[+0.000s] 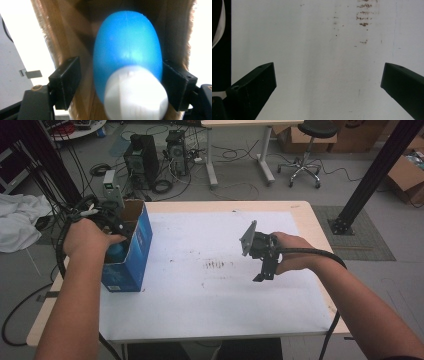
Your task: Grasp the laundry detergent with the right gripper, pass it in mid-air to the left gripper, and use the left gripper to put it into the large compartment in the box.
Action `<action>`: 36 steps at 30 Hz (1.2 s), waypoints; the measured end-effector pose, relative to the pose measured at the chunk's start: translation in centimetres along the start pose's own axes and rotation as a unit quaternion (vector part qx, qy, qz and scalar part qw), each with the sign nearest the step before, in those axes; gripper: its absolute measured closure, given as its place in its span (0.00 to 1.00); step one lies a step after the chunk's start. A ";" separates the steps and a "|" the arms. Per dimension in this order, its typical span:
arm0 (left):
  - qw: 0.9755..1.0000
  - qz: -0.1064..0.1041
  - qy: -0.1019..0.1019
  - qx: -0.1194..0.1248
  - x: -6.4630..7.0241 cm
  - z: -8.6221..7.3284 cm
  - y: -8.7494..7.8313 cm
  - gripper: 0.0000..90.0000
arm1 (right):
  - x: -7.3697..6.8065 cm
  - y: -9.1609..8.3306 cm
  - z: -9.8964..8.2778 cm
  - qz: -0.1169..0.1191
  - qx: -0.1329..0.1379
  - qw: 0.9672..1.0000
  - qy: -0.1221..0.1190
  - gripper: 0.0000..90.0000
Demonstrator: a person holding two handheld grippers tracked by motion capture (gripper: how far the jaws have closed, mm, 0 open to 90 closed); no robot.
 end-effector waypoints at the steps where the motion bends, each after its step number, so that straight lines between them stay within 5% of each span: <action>1: 1.000 -0.002 0.005 0.003 0.0 -0.1 -0.6 0.26 | 0.0 0.0 0.0 0.000 0.000 1.000 0.000 0.00; 14: 0.999 0.006 0.033 0.019 0.3 -0.2 -3.2 0.21 | 0.1 0.0 0.2 -0.001 0.003 1.000 -0.001 0.00; 22: 0.996 -0.005 0.081 0.041 1.7 0.0 -5.6 0.15 | 0.2 -0.1 0.1 -0.002 0.007 1.000 0.004 0.00; 29: 0.990 -0.009 0.133 0.056 3.4 0.0 -7.7 0.12 | 0.1 -0.1 0.2 -0.002 0.004 1.000 0.003 0.00; 36: 0.978 -0.027 0.199 0.060 6.2 -0.3 -8.7 0.08 | 0.1 -0.1 0.2 -0.001 0.004 1.000 0.007 0.00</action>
Point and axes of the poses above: each handheld gripper's, and its own axes: y roughly forward along the jaws, z roughly out of its top, x roughly to its right, the point moved 9 cm from there along y, roughly forward along the jaws, and after that the axes turned 7 degrees about z, right-handed, at the moved point
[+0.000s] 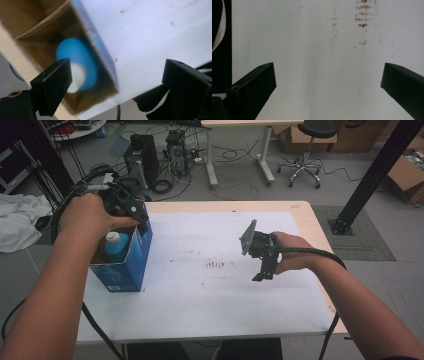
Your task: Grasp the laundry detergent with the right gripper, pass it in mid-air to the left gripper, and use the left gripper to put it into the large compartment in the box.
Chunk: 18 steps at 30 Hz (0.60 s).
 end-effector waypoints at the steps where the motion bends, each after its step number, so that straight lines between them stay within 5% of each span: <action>1: 1.000 -0.003 0.009 0.002 0.4 0.2 -0.1 0.07 | 0.0 0.0 0.0 0.000 0.001 1.000 0.002 0.00; 9: 0.996 -0.012 0.087 0.009 3.7 1.1 -0.6 0.04 | -0.2 -0.2 -0.1 0.000 -0.001 1.000 0.006 0.00; 18: 0.986 -0.025 0.167 0.004 6.3 1.5 -0.4 0.01 | -0.1 -0.4 -0.3 -0.003 -0.004 1.000 0.014 0.00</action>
Point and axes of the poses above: each handheld gripper's, and its own axes: y roughly forward along the jaws, z roughly out of its top, x roughly to its right, the point moved 9 cm from there along y, roughly forward along the jaws, and after that the axes turned 7 degrees about z, right-handed, at the moved point
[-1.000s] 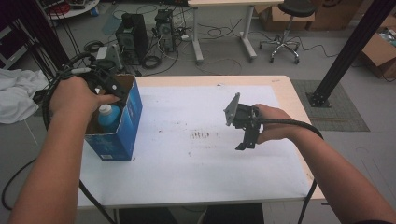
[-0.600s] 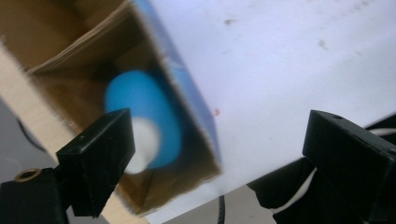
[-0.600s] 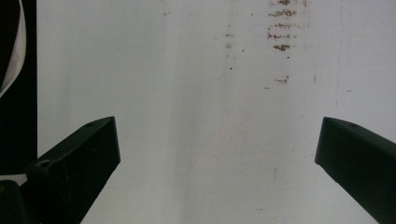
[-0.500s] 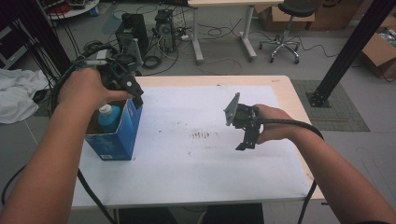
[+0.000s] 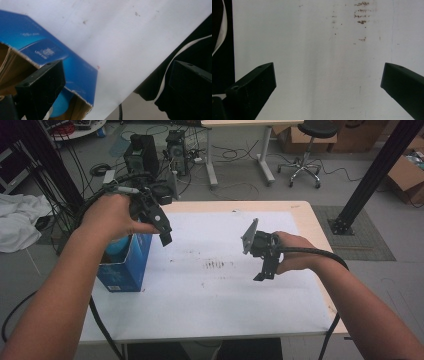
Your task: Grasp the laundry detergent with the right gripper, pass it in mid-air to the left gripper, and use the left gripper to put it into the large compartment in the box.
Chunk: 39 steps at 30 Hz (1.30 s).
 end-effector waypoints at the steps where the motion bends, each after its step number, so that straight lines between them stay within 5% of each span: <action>1: 1.000 0.000 0.006 -0.001 0.2 0.1 0.0 0.01 | 0.0 0.0 0.0 0.002 0.001 1.000 0.001 0.00; 8: 0.999 -0.006 0.047 0.009 1.4 0.7 -0.3 0.00 | 0.1 0.0 -0.1 0.002 0.002 1.000 0.006 0.00; 12: 0.996 -0.007 0.089 0.012 2.3 1.0 -0.1 0.00 | 0.2 0.1 -0.2 0.003 0.001 1.000 0.009 0.00; 18: 0.987 -0.011 0.158 0.003 3.6 1.2 0.8 0.00 | 0.3 -0.1 0.1 0.003 -0.007 1.000 0.007 0.00; 23: 0.981 -0.015 0.194 0.002 4.3 1.4 1.2 0.00 | 0.4 -0.4 0.2 -0.001 -0.013 1.000 0.007 0.00; 31: 0.960 -0.013 0.278 -0.010 5.9 0.9 2.4 0.00 | 0.2 -0.7 0.2 0.000 -0.018 1.000 0.005 0.00; 35: 0.956 -0.010 0.294 -0.019 6.2 0.8 2.9 0.00 | 0.3 -0.8 0.1 -0.001 -0.017 1.000 0.005 0.00; 39: 0.955 -0.007 0.296 -0.020 6.2 0.8 3.1 0.00 | 0.3 -0.9 0.1 -0.002 -0.017 1.000 0.003 0.00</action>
Point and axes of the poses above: each handheld gripper's, and its own axes: y roughly forward along the jaws, z roughly out of its top, x roughly to its right, the point moved 9 cm from there along y, roughly forward along the jaws, and after that the axes turned 7 degrees about z, right-handed, at the moved point
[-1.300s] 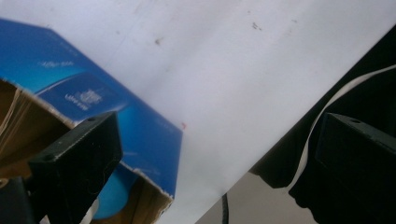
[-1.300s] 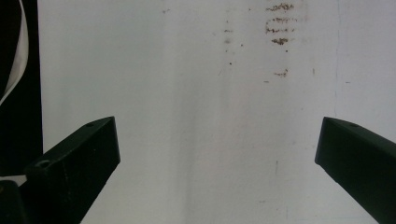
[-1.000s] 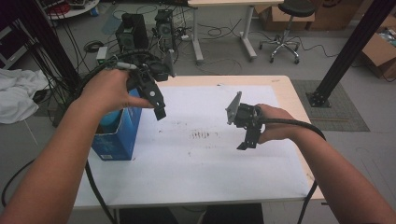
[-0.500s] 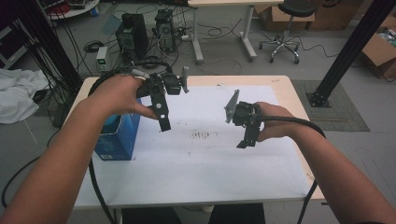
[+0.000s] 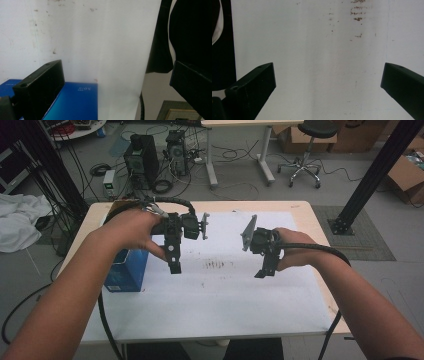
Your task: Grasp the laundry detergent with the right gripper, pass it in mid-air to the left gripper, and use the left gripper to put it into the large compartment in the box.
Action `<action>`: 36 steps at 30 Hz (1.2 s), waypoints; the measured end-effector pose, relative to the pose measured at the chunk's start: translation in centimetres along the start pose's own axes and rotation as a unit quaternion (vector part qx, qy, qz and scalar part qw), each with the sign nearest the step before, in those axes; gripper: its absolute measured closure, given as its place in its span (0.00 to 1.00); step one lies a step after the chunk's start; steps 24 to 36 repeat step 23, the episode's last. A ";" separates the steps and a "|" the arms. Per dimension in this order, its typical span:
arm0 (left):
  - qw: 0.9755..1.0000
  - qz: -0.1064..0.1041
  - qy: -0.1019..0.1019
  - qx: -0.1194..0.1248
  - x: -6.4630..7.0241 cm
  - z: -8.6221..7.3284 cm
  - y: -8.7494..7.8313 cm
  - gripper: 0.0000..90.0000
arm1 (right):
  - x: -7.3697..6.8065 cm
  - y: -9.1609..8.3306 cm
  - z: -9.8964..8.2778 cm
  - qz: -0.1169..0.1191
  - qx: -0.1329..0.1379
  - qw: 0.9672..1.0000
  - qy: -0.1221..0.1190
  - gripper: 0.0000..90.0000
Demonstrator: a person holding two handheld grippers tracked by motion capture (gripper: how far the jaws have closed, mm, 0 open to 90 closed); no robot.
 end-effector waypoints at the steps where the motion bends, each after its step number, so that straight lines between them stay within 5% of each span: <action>1: 1.000 0.002 0.001 0.001 0.0 0.0 0.0 0.00 | 0.0 0.0 0.0 0.000 0.000 1.000 0.000 0.00; 36: 1.000 0.010 0.013 0.005 0.0 0.6 0.1 0.00 | -0.2 0.2 -0.3 -0.001 -0.002 1.000 0.002 0.00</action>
Point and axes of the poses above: each handheld gripper's, and its own axes: y roughly forward along the jaws, z roughly out of its top, x roughly to its right, the point moved 9 cm from there along y, roughly forward along the jaws, and after that the axes turned 7 degrees about z, right-handed, at the moved point
